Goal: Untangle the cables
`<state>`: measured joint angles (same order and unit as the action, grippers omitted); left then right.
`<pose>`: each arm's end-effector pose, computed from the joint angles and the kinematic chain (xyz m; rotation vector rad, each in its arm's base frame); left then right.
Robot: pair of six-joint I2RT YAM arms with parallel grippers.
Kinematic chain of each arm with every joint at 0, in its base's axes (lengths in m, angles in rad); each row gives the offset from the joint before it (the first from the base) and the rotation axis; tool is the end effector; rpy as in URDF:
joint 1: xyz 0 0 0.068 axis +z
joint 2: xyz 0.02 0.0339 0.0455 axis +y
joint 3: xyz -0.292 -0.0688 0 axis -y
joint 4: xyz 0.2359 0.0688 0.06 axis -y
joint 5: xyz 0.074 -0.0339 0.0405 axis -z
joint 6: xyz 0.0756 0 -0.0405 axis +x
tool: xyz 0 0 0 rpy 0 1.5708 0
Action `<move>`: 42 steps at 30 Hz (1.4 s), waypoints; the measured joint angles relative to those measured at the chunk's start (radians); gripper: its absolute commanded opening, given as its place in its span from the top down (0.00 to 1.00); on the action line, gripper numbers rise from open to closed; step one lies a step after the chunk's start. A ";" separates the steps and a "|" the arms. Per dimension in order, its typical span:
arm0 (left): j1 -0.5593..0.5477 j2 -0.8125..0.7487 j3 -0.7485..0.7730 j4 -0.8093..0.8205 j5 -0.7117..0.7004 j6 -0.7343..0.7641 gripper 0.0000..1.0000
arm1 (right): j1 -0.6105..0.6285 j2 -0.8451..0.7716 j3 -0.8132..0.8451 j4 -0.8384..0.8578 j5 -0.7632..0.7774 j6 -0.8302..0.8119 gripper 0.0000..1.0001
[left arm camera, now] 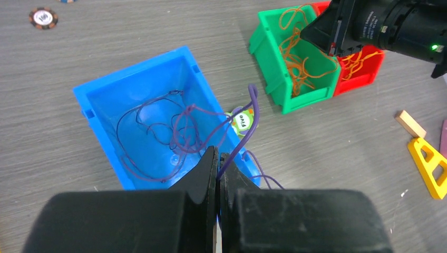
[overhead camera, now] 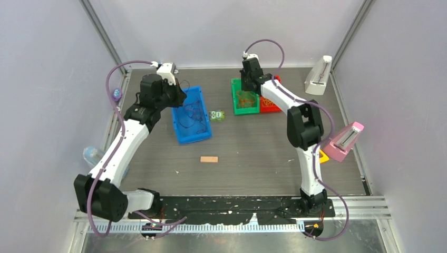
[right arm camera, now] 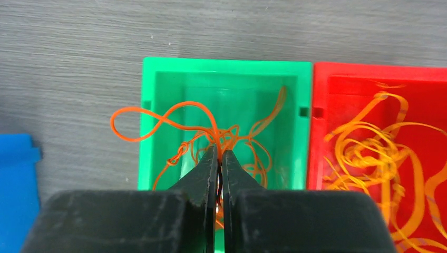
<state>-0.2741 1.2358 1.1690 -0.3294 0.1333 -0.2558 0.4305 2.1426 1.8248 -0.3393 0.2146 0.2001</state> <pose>0.2868 -0.0911 0.3759 0.1067 1.9913 -0.4756 0.4956 0.2099 0.2520 -0.1378 2.2082 0.1105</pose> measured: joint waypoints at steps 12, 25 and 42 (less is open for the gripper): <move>0.044 0.286 0.024 0.035 0.016 -0.051 1.00 | -0.035 0.292 0.259 -0.149 -0.120 0.085 0.53; 0.043 0.422 0.010 0.051 -0.087 -0.005 1.00 | -0.035 -0.035 0.028 -0.089 -0.150 0.056 0.21; 0.014 0.205 -0.097 0.049 -0.129 0.021 0.32 | -0.036 -0.599 -0.522 0.133 -0.190 0.025 0.02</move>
<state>-0.2600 1.4410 1.0718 -0.2802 0.0044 -0.2344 0.3943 1.5433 1.3025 -0.2066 0.0250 0.2249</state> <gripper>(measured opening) 0.602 0.981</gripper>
